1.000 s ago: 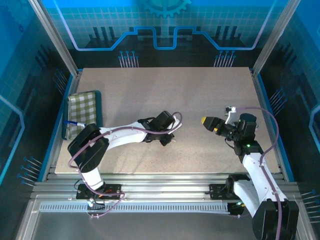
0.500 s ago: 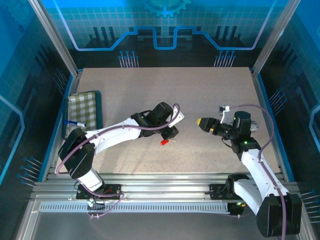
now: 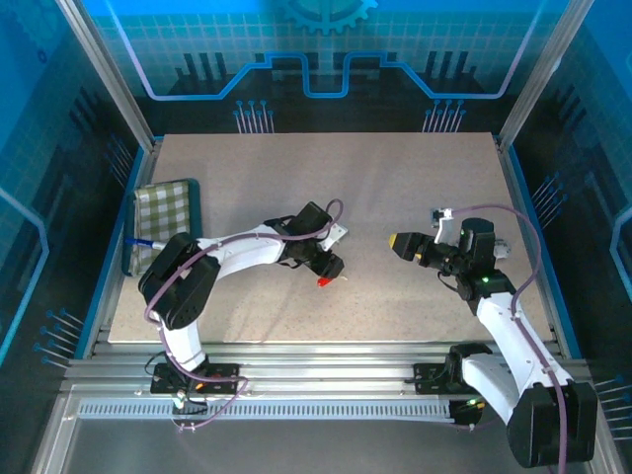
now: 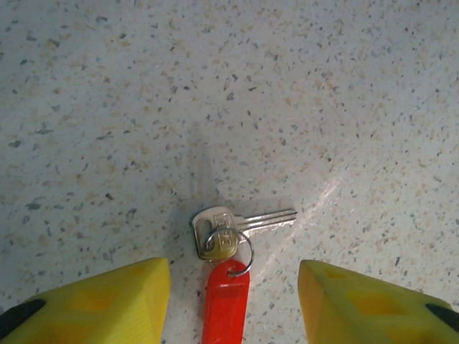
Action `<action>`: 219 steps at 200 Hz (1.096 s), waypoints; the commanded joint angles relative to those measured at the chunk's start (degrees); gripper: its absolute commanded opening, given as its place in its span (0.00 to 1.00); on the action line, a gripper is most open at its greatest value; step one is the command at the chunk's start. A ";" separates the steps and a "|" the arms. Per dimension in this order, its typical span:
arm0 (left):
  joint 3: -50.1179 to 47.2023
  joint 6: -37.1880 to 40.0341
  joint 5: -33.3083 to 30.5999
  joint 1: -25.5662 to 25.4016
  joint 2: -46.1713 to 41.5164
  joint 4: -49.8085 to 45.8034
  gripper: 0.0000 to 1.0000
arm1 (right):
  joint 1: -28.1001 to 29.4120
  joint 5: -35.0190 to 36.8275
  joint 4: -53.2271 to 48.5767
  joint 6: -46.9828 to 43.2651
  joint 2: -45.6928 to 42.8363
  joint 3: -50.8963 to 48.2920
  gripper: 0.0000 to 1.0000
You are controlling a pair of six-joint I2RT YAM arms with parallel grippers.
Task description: Remove the keys from the keyring
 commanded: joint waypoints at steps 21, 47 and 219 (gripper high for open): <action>0.87 -0.41 0.71 -1.08 2.00 -0.90 0.46 | 0.48 0.76 -1.04 -1.01 -0.16 1.23 0.71; 0.56 1.59 -5.64 -3.10 2.15 -0.77 0.47 | 0.38 0.87 -1.08 -1.11 -0.33 0.79 0.71; 0.47 4.94 -12.79 -6.24 4.25 -0.22 0.16 | -0.47 0.96 -1.66 -0.50 -2.82 -0.42 0.72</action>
